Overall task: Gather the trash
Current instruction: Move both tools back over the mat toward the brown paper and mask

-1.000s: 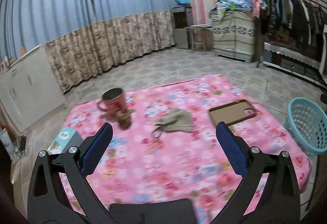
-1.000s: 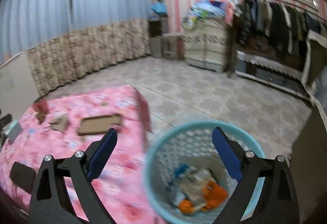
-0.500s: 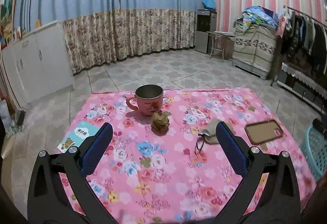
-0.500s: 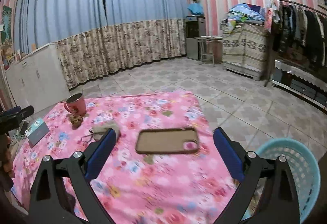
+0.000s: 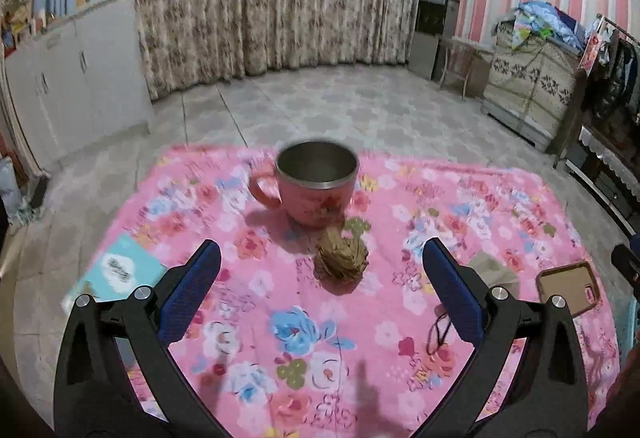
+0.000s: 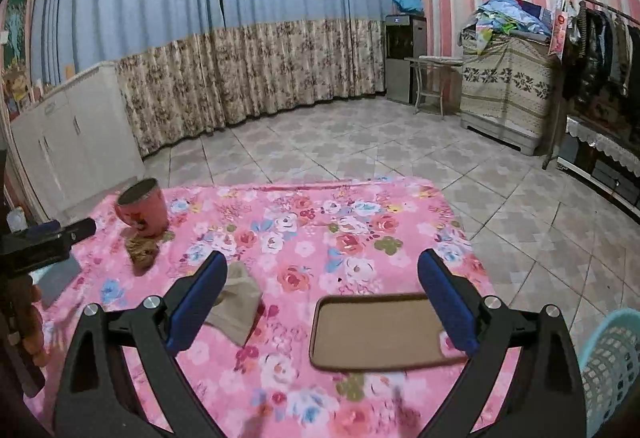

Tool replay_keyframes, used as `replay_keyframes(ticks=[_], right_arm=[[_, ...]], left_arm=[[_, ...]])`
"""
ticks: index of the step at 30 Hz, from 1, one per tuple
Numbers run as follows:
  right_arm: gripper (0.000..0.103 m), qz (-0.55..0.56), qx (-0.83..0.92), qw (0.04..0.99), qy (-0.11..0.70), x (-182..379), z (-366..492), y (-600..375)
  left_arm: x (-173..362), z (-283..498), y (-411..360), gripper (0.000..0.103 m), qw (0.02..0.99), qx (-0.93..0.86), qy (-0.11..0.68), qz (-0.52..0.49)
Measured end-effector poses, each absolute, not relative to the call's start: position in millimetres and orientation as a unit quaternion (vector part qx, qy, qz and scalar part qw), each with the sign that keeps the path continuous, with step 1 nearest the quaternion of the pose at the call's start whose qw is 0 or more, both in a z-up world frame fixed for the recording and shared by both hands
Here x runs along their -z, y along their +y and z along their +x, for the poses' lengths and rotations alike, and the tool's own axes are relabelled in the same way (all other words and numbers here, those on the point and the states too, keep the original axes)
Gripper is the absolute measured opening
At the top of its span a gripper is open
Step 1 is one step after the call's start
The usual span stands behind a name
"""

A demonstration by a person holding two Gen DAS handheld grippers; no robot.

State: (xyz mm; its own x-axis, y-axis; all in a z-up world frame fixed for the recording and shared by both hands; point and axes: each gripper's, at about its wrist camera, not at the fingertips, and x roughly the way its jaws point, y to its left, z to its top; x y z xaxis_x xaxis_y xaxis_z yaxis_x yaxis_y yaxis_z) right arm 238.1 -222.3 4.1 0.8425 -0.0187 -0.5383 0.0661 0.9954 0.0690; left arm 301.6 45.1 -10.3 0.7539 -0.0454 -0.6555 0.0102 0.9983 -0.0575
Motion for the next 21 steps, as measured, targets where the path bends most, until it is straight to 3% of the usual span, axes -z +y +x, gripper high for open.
replay_keyframes(ticks=[9,15,17,21], right_arm=[[0.094,0.043,0.034,0.942,0.331,27.5,266.7,-227.6],[0.094,0.055,0.050,0.936,0.345,37.9,269.3,-239.8],[0.094,0.057,0.050,0.935,0.348,39.3,271.1,-239.1],[0.094,0.047,0.046,0.933,0.353,41.1,271.8,-227.3]], left_arm=[[53.3,342.6,16.6,0.097,0.920,0.017,0.390,0.041],[71.3,357.6,7.9,0.064,0.905,0.039,0.422,0.034],[73.7,355.2,6.1,0.043,0.905,0.038,0.423,0.044],[64.2,345.7,12.3,0.043,0.907,0.044,0.418,0.033]])
